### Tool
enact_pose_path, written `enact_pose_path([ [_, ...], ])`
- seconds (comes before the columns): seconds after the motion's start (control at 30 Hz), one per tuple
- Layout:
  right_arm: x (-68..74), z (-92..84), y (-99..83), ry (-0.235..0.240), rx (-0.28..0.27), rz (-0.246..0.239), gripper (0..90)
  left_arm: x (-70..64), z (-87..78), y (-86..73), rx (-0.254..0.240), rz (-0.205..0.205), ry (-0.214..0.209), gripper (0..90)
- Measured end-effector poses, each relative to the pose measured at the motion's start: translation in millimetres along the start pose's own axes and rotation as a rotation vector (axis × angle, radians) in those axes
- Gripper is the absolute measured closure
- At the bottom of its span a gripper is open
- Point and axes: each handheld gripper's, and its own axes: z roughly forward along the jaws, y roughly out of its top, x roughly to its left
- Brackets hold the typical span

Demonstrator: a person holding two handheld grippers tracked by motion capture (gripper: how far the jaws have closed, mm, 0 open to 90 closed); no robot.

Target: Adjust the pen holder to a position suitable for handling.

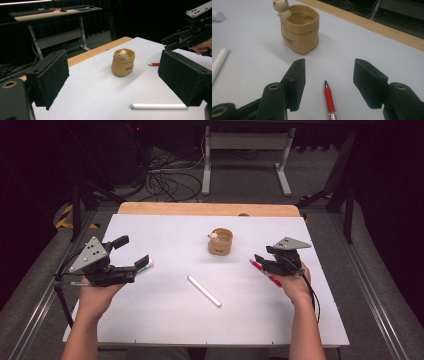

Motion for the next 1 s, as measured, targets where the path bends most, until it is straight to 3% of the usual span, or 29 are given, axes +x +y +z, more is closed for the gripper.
enact_pose_path([
  [0.4,-7.5,24.6,-18.0,-0.009,0.108,-0.027,53.4,-2.2,1.0,0.2,-0.003,-0.004,-0.009,10.6],
  [1.0,-11.8,46.1,-32.5,0.012,0.189,-0.017,59.0,-3.8,3.0,-0.4,0.005,-0.001,-0.015,10.7],
])
